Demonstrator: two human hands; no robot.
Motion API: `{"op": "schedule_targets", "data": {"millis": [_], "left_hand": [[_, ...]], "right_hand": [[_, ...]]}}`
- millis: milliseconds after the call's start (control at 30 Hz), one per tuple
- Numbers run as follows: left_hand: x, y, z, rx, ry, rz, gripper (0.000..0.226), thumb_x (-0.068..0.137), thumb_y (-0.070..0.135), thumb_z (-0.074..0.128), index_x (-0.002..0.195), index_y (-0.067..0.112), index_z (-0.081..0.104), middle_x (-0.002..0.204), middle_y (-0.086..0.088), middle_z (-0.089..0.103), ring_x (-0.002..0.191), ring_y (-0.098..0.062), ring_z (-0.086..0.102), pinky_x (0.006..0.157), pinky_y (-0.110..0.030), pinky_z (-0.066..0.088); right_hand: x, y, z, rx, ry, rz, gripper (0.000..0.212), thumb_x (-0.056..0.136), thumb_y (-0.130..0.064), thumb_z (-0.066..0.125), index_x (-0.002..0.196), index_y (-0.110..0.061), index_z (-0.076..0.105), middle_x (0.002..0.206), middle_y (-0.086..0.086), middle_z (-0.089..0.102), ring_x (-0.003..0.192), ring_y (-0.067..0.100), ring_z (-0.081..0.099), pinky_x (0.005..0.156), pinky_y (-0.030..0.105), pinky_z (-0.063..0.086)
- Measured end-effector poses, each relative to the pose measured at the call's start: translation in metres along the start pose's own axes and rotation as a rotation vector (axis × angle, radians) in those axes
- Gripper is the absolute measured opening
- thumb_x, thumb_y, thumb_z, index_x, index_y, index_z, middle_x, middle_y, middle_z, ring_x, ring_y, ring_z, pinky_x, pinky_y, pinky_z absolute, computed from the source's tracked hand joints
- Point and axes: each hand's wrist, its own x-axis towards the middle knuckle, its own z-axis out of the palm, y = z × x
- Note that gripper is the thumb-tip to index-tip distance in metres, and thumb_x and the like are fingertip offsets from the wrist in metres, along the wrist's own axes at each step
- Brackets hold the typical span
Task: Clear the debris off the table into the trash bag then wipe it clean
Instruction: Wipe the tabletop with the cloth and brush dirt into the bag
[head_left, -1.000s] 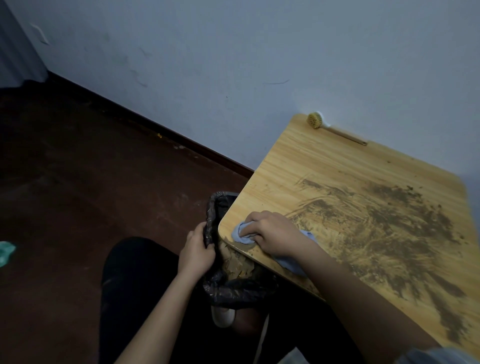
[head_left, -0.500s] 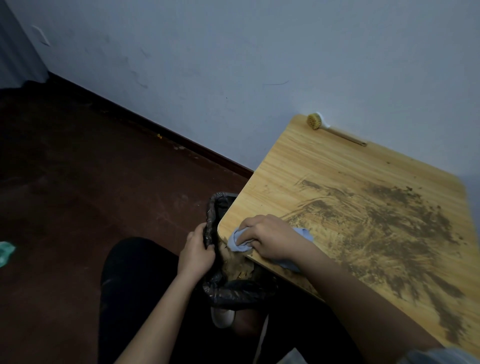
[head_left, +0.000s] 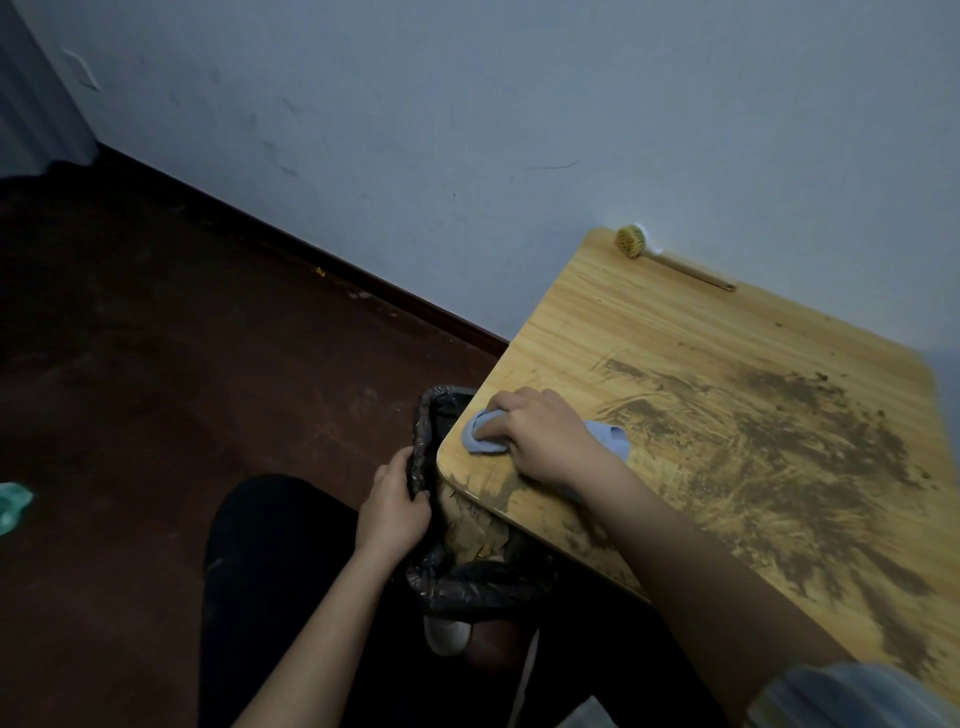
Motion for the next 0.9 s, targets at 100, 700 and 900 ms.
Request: {"op": "schedule_targets", "data": {"millis": [100,700,900], "left_hand": [[0.0,-0.001,0.0,-0.004,0.004,-0.002,0.058,0.089,0.014,0.055,0.142,0.028,0.035,0.136,-0.004,0.044,0.118,-0.026,0.052,0.091,-0.033,0.042],[0.002,-0.005,0.0,-0.006,0.006,-0.002,0.056,0.09,0.015,0.054,0.14,0.03,0.036,0.135,-0.003,0.045,0.117,-0.025,0.052,0.088,-0.033,0.042],[0.002,-0.004,-0.001,-0.007,-0.003,-0.007,0.057,0.09,0.016,0.054,0.141,0.03,0.034,0.135,-0.004,0.044,0.116,-0.026,0.053,0.087,-0.033,0.043]], "right_hand": [[0.01,-0.005,0.003,-0.033,-0.046,0.029,0.044,0.099,-0.006,0.042,0.127,-0.037,0.058,0.122,0.0,0.05,0.102,0.027,0.044,0.074,0.035,0.026],[0.004,-0.017,0.012,-0.041,-0.163,-0.134,0.04,0.096,-0.007,0.048,0.123,-0.033,0.064,0.129,-0.002,0.05,0.105,0.026,0.046,0.071,0.034,0.031],[-0.001,-0.015,0.011,0.0,-0.187,-0.156,0.042,0.098,-0.01,0.047,0.127,-0.036,0.061,0.132,-0.005,0.049,0.108,0.025,0.045,0.077,0.037,0.04]]}}
